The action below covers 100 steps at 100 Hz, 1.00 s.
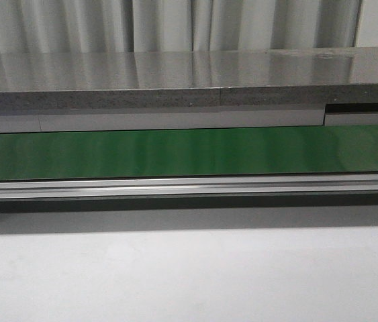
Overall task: Move button from left to right
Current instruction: 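Lower the left gripper and grasp the yellow button's black body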
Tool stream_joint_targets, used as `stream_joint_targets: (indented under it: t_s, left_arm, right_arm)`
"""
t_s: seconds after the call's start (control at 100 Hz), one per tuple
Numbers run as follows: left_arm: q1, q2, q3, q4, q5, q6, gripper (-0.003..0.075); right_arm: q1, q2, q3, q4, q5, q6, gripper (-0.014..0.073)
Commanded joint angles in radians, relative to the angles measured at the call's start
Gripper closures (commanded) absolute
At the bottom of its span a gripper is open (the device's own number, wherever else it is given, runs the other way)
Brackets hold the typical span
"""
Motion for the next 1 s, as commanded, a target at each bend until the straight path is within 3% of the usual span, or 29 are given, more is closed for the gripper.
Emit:
stream_joint_targets:
  t_s: [0.0,0.51,0.73,0.99]
  left_arm:
    - [0.041,0.046,-0.069,0.014,-0.066,-0.016,0.012]
    - [0.383,0.601,-0.47,0.033,0.052,0.11,0.012]
    - [0.41,0.865,-0.637,-0.011,0.185,0.167,0.012]
    - [0.41,1.011,-0.669,-0.013,0.176,0.186,0.012]
  right_arm:
    - [0.003,-0.021,-0.016,-0.012,-0.078,-0.002,0.0662]
    - [0.003,-0.021,-0.016,-0.012,-0.078,-0.002,0.0662]
    - [0.003,-0.021,-0.016,-0.012,-0.078,-0.002,0.0662]
    - [0.003,-0.021,-0.016,-0.012,-0.078,-0.002,0.0662]
